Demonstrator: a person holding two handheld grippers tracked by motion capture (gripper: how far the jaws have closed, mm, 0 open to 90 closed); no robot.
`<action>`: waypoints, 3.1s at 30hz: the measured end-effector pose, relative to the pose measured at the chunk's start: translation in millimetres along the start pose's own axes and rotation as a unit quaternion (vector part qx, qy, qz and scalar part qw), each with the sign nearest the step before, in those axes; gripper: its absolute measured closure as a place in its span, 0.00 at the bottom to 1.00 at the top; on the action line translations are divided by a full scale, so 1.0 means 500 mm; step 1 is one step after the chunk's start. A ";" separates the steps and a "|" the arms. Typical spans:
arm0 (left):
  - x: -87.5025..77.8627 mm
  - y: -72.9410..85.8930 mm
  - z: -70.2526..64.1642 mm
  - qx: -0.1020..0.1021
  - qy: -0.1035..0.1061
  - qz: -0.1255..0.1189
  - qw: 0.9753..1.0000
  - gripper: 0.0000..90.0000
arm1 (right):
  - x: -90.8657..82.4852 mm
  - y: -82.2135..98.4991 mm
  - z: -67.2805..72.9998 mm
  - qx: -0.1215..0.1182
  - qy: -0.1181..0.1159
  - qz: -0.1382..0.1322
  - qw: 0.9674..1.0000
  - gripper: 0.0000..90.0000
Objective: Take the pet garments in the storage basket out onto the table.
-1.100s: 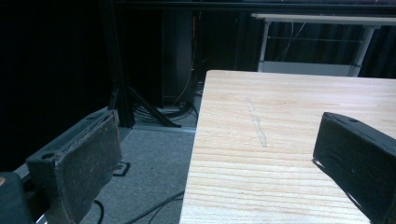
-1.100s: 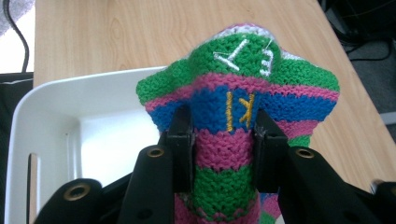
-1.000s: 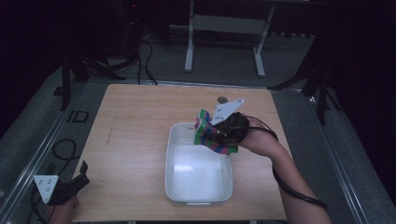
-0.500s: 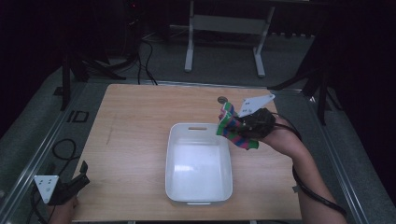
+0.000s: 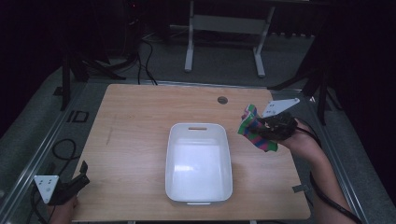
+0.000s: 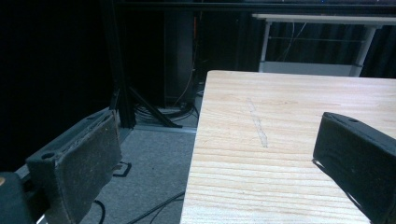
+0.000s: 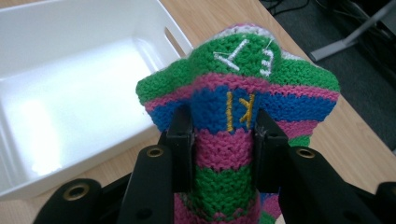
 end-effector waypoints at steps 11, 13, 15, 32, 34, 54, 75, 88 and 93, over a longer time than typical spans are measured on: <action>0.000 0.000 0.000 0.001 0.000 0.000 1.000 0.01 | 0.076 0.068 -0.012 0.035 0.002 0.026 0.999 0.73; 0.000 0.000 0.000 0.001 0.000 0.000 1.000 0.01 | 0.112 0.089 -0.014 0.050 -0.003 0.028 0.998 0.73; 0.000 0.000 0.000 0.001 0.000 0.000 1.000 0.01 | 0.137 0.099 -0.014 0.058 -0.005 0.031 0.998 0.73; 0.000 0.000 0.000 0.001 0.001 -0.001 1.000 0.01 | 0.287 0.151 -0.027 0.115 0.004 0.068 0.991 0.72; 0.000 0.000 0.000 0.001 0.001 -0.001 1.000 0.01 | 0.303 0.158 -0.023 0.121 -0.001 0.074 0.990 0.71; 0.000 0.000 0.000 -0.001 0.000 -0.001 1.000 0.01 | 0.287 0.156 -0.017 0.137 -0.006 0.061 0.989 0.23; 0.000 0.000 0.000 -0.003 -0.002 -0.002 1.000 0.02 | 0.179 0.279 -0.042 0.225 0.067 -0.058 0.970 0.13; -0.001 0.000 0.000 -0.001 -0.002 -0.002 1.000 0.02 | 0.147 0.378 -0.019 0.276 0.099 -0.078 0.953 0.14; -0.001 0.000 0.000 0.001 -0.003 -0.002 1.000 0.01 | 0.147 0.413 0.005 0.281 0.109 -0.076 0.951 0.14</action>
Point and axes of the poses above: each handheld gripper's, and its own axes: x roughly forward along the jaws, y roughly out of its underside, z roughly to its left, the point moved 3 cm from there along x, roughly forward along the jaws, and after that the axes turned 6 degrees about z, right-handed, at the moved point
